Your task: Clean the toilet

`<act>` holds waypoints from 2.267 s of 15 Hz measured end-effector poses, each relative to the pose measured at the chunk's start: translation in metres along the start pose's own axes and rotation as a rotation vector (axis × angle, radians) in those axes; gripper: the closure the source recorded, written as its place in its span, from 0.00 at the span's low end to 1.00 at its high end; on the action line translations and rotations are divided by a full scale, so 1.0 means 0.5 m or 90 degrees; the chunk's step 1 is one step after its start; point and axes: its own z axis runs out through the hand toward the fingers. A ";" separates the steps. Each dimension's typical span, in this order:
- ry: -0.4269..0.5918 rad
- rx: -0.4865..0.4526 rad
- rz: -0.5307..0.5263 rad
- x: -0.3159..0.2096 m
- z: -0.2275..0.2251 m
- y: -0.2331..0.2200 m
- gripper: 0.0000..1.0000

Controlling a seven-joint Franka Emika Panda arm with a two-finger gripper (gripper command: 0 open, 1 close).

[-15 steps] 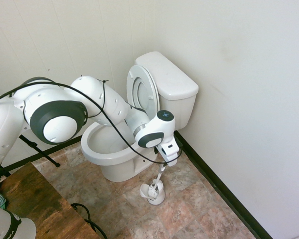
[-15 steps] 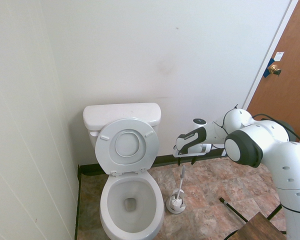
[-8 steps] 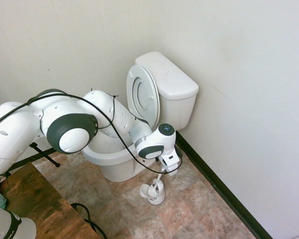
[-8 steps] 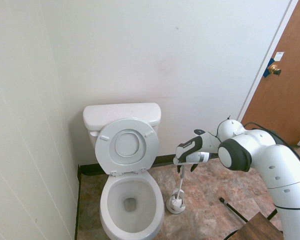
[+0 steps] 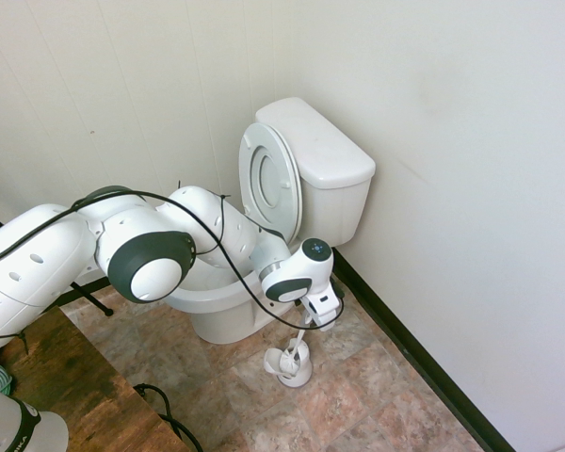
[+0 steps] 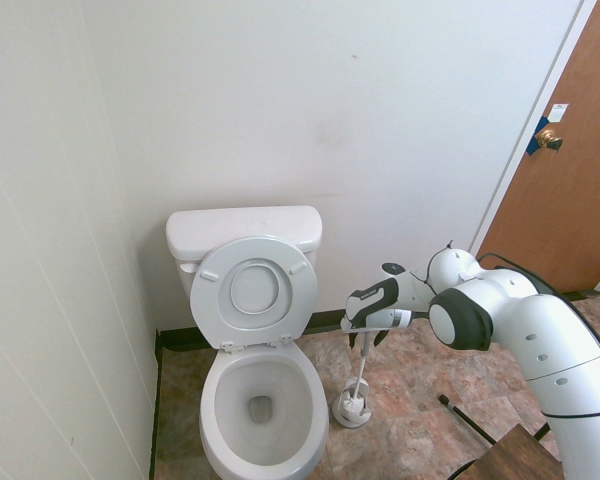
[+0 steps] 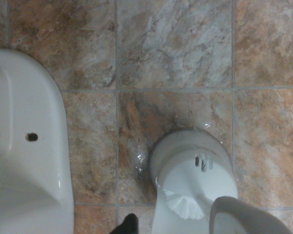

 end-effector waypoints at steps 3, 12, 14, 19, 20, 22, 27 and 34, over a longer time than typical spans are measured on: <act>-0.004 -0.004 0.002 0.005 -0.001 0.001 1.00; -0.008 -0.009 0.002 0.019 0.008 -0.001 1.00; -0.002 -0.009 0.003 0.024 0.010 0.005 1.00; 0.013 0.028 0.009 0.041 0.019 0.061 1.00; 0.015 0.040 0.006 0.036 0.021 0.079 1.00; 0.029 0.057 -0.006 0.017 0.026 0.131 1.00; 0.024 0.075 -0.009 -0.041 0.008 0.203 1.00; 0.062 0.079 -0.017 -0.110 -0.189 0.245 1.00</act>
